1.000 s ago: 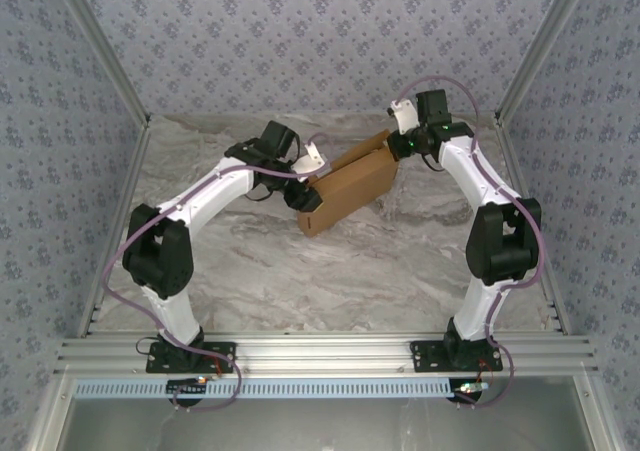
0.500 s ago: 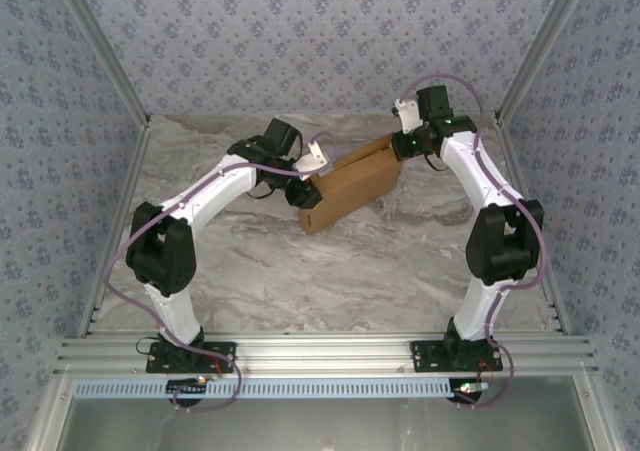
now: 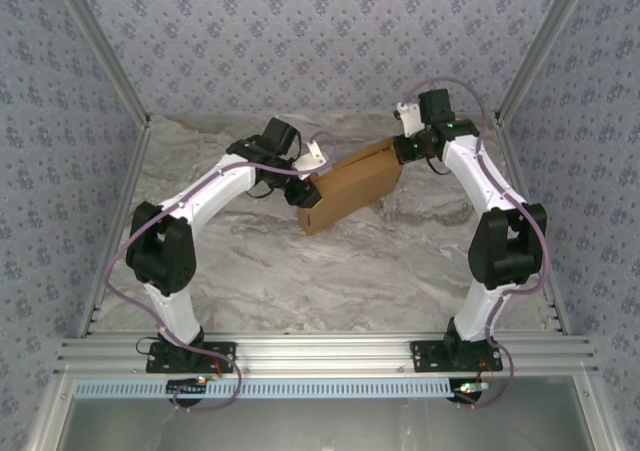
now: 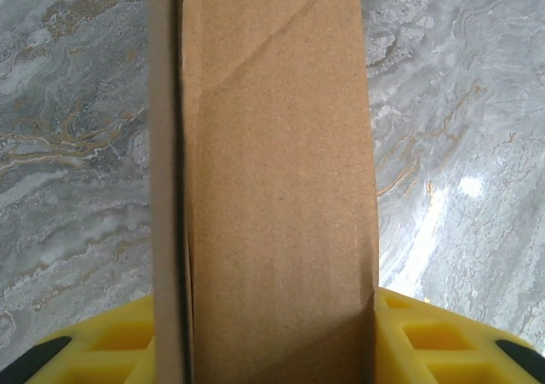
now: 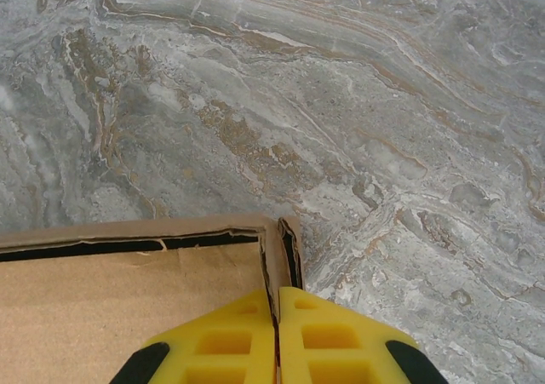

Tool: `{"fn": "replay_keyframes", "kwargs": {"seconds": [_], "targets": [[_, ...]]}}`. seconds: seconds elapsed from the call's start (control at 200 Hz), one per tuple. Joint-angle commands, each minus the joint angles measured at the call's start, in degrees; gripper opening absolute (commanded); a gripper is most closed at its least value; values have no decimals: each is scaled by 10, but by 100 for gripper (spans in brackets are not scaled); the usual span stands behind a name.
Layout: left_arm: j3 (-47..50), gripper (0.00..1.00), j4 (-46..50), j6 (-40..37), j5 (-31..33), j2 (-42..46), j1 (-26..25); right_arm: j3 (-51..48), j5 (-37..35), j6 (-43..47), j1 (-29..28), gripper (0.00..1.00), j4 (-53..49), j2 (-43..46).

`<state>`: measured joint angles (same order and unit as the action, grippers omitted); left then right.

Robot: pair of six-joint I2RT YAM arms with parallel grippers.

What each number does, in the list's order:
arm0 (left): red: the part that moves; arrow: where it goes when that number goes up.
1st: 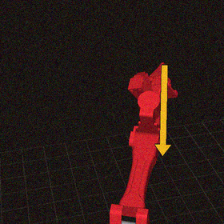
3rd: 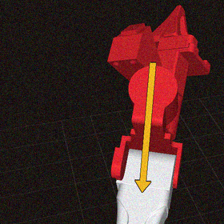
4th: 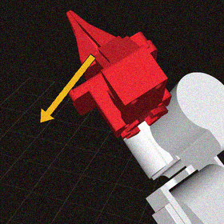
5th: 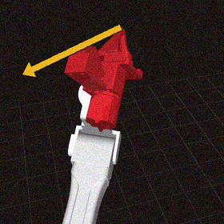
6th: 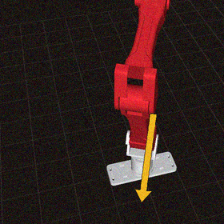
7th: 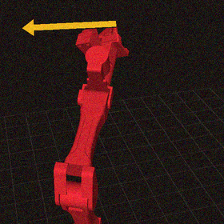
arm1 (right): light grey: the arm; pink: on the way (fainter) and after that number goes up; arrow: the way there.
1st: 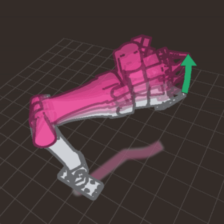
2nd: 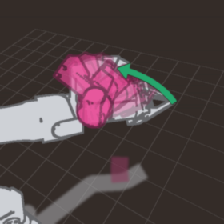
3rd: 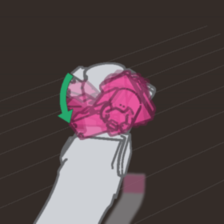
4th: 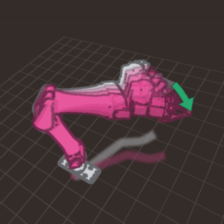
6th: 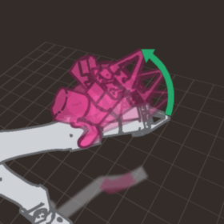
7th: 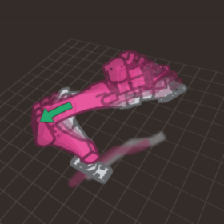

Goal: Fold the paper box

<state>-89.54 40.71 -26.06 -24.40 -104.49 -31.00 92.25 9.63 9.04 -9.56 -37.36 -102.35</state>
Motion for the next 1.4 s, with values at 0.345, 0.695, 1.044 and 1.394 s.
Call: {"fn": "replay_keyframes", "kwargs": {"seconds": [0.345,0.695,1.044,1.394], "targets": [[-33,30,63,-13,21,-30,29,-72,-29,30,17,9,-5,26],[-85,33,99,-45,13,-62,38,-178,-22,-11,13,6,88,88],[-103,45,98,-50,4,-64,38,-226,-39,-28,6,5,147,94],[-84,67,56,-28,-20,-27,36,-224,-54,-41,-4,5,150,91]]}}
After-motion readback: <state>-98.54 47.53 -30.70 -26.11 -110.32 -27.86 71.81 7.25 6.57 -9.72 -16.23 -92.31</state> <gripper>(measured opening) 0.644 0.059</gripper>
